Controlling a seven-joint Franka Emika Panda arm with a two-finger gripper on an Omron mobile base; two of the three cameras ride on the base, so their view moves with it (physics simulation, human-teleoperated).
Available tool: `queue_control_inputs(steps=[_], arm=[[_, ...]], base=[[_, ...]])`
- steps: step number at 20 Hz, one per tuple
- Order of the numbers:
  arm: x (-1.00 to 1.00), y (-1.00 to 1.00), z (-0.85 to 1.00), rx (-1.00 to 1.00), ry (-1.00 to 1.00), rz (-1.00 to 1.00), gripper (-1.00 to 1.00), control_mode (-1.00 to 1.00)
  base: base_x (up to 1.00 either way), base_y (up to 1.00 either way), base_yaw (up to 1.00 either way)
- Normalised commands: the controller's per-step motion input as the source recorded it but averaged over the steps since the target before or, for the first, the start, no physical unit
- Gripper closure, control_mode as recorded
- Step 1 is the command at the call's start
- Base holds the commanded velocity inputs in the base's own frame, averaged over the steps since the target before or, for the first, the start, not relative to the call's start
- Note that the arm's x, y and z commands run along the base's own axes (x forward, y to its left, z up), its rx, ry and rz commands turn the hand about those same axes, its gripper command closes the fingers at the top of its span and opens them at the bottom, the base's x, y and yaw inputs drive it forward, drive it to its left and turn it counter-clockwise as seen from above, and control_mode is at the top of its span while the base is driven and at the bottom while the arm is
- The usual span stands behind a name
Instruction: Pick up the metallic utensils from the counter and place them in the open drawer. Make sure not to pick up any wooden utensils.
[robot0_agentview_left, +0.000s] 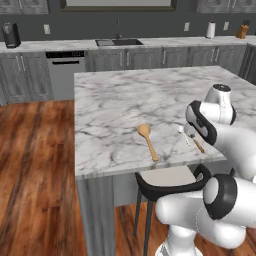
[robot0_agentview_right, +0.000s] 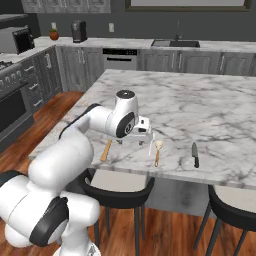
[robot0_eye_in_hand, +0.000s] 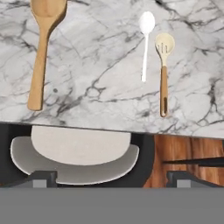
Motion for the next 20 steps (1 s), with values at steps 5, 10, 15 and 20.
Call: queue_control_inputs(steps=[5, 10, 15, 20], arm=[[0.38, -0.18, -0.34, 0.0, 0.0, -0.01, -1.0, -1.0], [0.3, -0.1, -0.24, 0.0, 0.0, -0.06, -1.0, -1.0], [0.36, -0.01, -0.16, 0.0, -0.01, -0.07, -1.0, -1.0], [0.45, 0.0, -0.15, 0.0, 0.0, -0.11, -1.0, -1.0]], base=[[0.0, 0.0, 0.0], [0.0, 0.0, 0.0], [0.0, 0.0, 0.0], [0.0, 0.0, 0.0]])
